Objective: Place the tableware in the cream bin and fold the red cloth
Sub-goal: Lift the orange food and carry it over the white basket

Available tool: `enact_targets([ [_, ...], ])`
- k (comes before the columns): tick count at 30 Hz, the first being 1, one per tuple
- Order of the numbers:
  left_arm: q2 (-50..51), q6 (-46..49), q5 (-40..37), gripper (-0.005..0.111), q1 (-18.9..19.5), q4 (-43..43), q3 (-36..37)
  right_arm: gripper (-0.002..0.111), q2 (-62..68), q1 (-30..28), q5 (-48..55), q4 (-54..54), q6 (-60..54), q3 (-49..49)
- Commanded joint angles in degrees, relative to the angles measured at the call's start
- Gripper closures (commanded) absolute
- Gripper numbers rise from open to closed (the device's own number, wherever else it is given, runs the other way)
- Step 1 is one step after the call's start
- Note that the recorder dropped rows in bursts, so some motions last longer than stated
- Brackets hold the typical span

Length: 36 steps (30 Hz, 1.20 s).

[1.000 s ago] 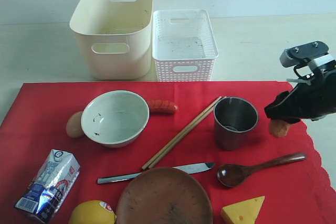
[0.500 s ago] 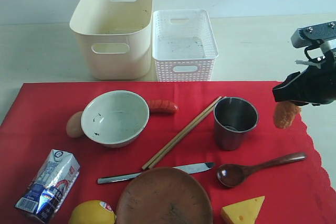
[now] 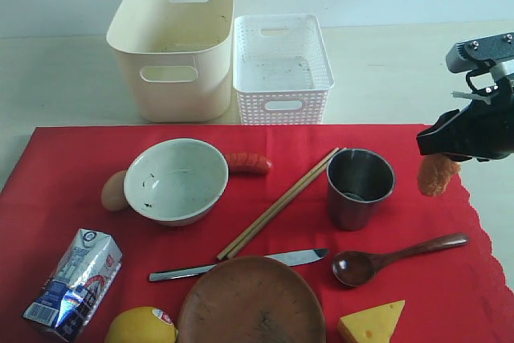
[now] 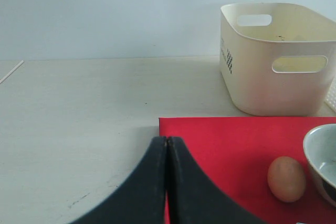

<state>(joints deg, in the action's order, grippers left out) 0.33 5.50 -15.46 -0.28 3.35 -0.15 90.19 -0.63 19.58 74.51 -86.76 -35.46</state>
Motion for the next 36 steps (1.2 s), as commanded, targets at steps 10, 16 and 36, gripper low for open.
enact_targets([
  [10, -0.3, 0.1, 0.3, 0.106, -0.3, -0.2, 0.1, 0.108, -0.3, -0.1, 0.2, 1.3, -0.5, -0.8],
  [16, -0.3, 0.1, 0.3, 0.106, -0.3, -0.2, 0.1, 0.108, -0.2, -0.1, -0.2, 20.4, -2.2, -1.0],
  [36, -0.3, 0.1, 0.3, 0.106, -0.3, -0.2, 0.1, 0.108, 1.5, -0.1, 15.8, 25.4, -10.6, -14.3],
])
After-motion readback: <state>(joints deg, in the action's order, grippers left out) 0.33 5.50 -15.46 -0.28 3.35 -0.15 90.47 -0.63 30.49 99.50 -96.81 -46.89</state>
